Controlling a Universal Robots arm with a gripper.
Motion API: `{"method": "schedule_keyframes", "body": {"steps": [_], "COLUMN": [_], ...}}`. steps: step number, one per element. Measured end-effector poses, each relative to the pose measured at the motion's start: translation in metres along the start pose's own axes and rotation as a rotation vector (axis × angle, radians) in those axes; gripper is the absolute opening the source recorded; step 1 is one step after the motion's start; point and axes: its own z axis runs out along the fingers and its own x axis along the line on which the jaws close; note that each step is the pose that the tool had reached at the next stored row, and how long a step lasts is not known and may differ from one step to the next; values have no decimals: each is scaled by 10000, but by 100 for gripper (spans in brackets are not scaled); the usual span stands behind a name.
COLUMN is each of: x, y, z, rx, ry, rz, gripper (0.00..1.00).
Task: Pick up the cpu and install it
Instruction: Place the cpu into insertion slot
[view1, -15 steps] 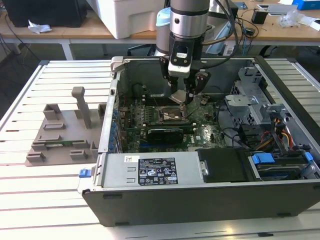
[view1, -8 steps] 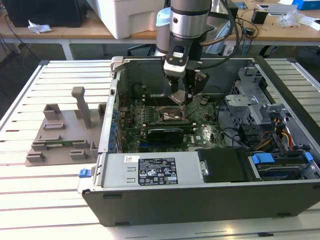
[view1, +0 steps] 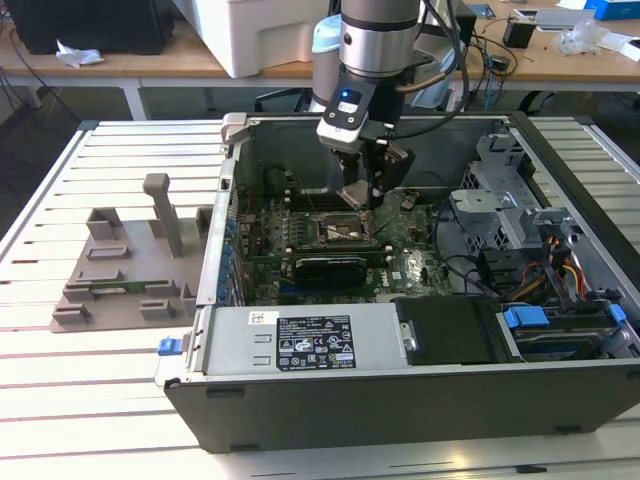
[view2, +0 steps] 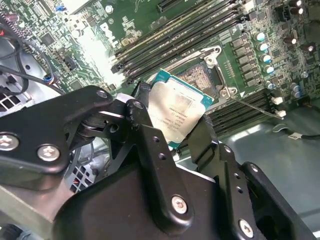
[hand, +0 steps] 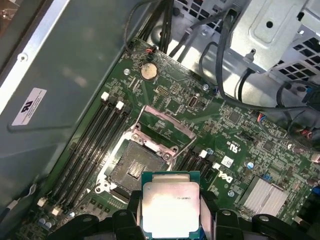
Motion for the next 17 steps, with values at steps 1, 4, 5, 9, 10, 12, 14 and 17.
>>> {"method": "schedule_keyframes", "body": {"steps": [1, 4, 5, 9, 10, 12, 14, 17], "x": [0, 0, 0, 0, 0, 0, 0, 0], "y": [0, 0, 0, 0, 0, 0, 0, 0], "z": [0, 0, 0, 0, 0, 0, 0, 0], "rx": [2, 7, 8, 16, 18, 23, 26, 33], "ry": [0, 1, 1, 1, 1, 2, 2, 2], "rz": [67, 236, 272, 530, 611, 750, 853, 1103], "gripper": [54, 54, 54, 54, 54, 54, 54, 54]}}
